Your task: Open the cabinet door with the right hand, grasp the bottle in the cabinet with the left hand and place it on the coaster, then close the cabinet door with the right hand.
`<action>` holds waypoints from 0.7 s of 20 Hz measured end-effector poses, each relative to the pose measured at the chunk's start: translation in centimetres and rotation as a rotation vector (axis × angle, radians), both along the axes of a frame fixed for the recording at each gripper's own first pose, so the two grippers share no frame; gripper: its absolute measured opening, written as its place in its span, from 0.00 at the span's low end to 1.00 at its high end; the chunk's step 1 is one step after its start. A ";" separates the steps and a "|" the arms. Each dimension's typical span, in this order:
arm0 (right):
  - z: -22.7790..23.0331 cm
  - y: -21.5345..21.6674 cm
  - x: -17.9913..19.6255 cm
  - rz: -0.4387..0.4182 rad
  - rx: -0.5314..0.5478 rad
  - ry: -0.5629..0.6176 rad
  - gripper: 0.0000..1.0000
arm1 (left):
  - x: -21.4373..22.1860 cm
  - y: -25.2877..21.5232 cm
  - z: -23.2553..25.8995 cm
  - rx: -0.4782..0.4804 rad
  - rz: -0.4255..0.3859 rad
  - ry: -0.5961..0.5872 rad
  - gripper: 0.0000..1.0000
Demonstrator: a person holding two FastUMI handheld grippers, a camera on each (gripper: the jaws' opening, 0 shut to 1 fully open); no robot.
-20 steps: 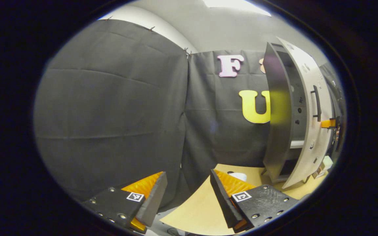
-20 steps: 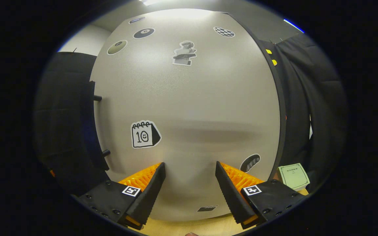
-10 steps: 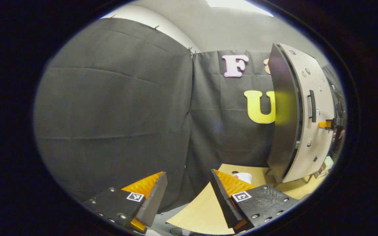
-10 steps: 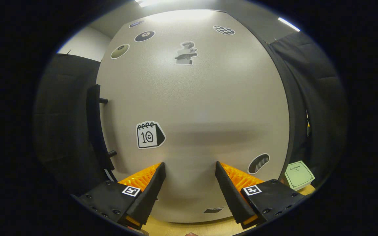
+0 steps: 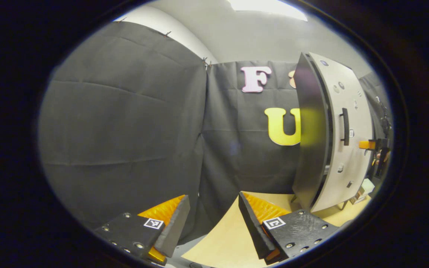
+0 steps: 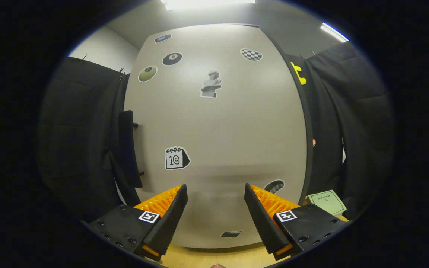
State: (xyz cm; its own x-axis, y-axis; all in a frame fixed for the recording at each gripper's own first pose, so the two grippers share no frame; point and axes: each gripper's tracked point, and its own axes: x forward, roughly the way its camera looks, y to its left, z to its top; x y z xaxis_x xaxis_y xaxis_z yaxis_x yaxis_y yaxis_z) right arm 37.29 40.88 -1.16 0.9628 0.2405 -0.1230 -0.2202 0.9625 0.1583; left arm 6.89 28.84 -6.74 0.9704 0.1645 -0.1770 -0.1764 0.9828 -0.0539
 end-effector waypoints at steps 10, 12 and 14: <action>3.8 -14.7 -8.6 -0.032 -0.062 -0.090 0.97 | 0.1 -15.8 4.2 -0.018 -0.175 -0.053 0.80; 3.8 -17.7 -10.0 -0.044 -0.052 -0.084 0.97 | -0.3 -18.4 5.5 -0.019 -0.196 -0.069 0.80; 3.7 -20.6 -11.5 -0.055 -0.048 -0.083 0.97 | -0.8 -21.1 6.9 -0.019 -0.217 -0.089 0.80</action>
State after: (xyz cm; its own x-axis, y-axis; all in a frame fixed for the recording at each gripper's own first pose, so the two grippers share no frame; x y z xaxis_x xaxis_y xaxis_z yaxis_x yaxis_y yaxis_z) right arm 25.84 20.28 2.51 0.9818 0.1826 -0.0521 -0.1772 0.9796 0.0952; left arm 6.08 7.77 0.13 0.9946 -0.0521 -0.0902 0.0451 0.9959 -0.0782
